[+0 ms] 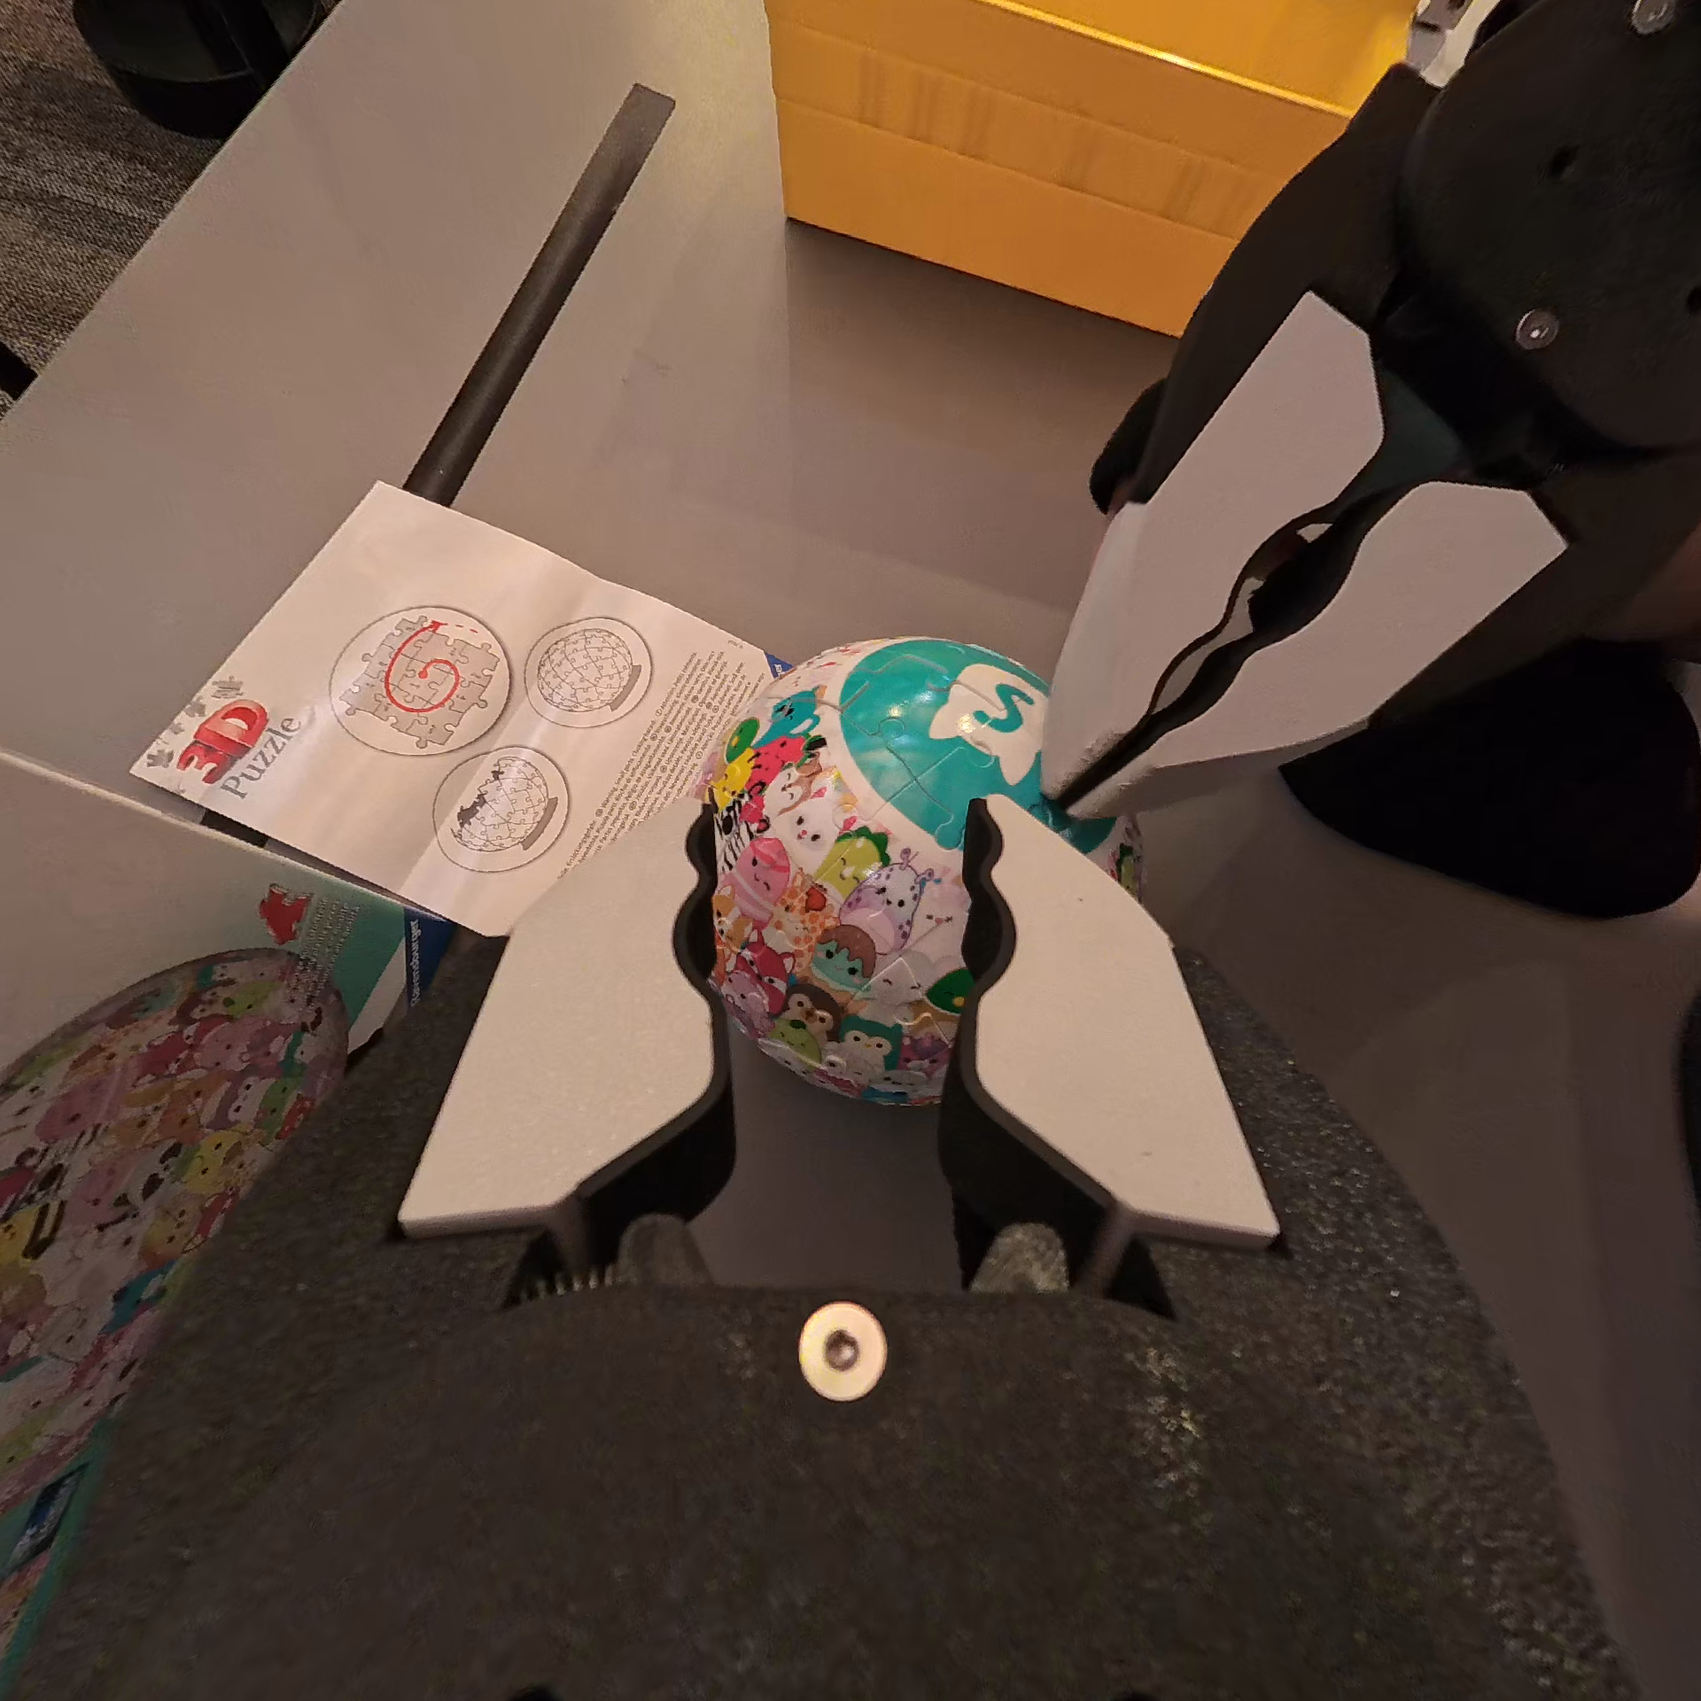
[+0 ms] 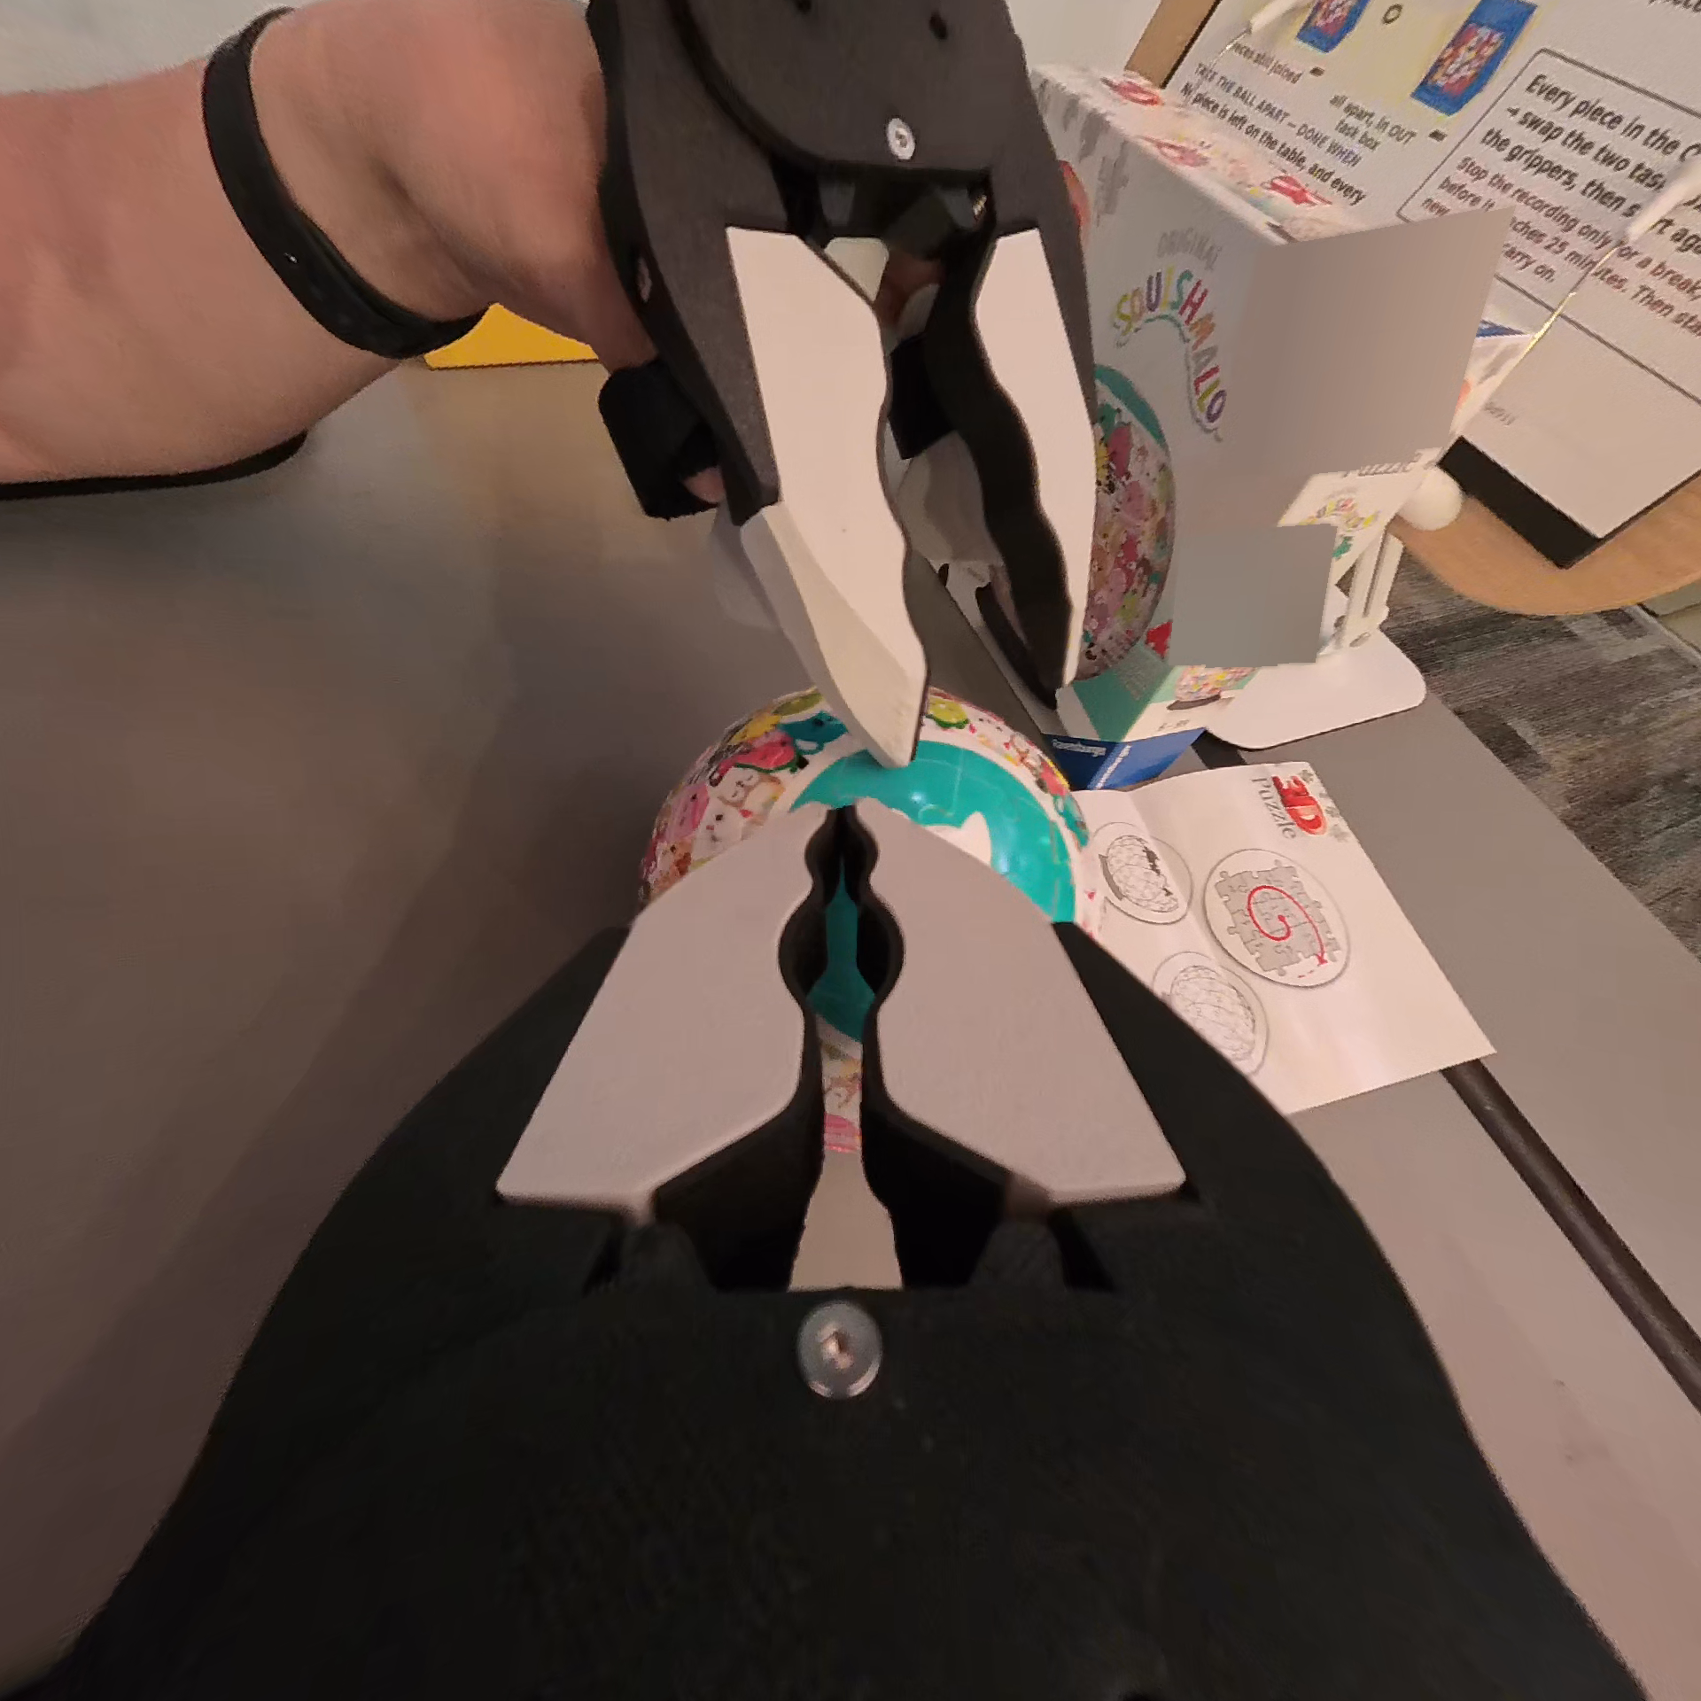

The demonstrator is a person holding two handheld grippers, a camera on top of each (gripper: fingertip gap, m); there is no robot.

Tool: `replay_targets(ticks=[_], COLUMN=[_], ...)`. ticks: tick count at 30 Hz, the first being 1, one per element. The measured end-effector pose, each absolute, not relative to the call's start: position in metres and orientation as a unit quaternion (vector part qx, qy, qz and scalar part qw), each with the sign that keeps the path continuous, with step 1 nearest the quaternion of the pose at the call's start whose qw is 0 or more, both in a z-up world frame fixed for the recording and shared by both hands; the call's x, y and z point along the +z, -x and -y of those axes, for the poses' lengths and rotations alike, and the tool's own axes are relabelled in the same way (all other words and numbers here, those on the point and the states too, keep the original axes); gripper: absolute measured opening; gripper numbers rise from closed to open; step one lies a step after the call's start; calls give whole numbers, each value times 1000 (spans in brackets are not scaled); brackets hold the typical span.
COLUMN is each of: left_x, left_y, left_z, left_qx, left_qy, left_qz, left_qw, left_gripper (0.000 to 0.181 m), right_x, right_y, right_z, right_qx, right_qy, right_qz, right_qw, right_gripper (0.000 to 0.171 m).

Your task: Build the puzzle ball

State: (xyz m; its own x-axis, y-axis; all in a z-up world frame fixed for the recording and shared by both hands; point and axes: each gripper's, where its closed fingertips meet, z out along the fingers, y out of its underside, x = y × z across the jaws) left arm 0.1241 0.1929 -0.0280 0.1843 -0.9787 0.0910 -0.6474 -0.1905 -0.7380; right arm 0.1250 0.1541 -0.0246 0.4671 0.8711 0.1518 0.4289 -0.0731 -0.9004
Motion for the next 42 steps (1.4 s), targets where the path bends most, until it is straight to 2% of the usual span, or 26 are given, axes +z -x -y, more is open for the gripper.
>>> replay_targets(ticks=[12,17,22,37,42], left_x=[-28,-28,-28,-28,-28], left_y=[-124,-124,-124,-124,-124], left_z=[-193,-193,-193,-193,-193], left_qx=[-289,-290,-289,-287,-288], left_qy=[715,714,715,715,715], left_qz=[-570,-570,-570,-570,-569], left_qw=[285,285,284,285,285], left_gripper=[51,51,51,50,51], right_x=[-25,1,-22,-29,-11], right_y=[-125,-144,-141,-141,-144], right_z=[-152,-154,-150,-151,-153], right_qx=[222,227,218,215,213], right_qy=[697,690,698,709,691], right_qz=[471,445,468,470,455], right_qw=[492,523,496,480,519], right_gripper=[1,1,1,2,1])
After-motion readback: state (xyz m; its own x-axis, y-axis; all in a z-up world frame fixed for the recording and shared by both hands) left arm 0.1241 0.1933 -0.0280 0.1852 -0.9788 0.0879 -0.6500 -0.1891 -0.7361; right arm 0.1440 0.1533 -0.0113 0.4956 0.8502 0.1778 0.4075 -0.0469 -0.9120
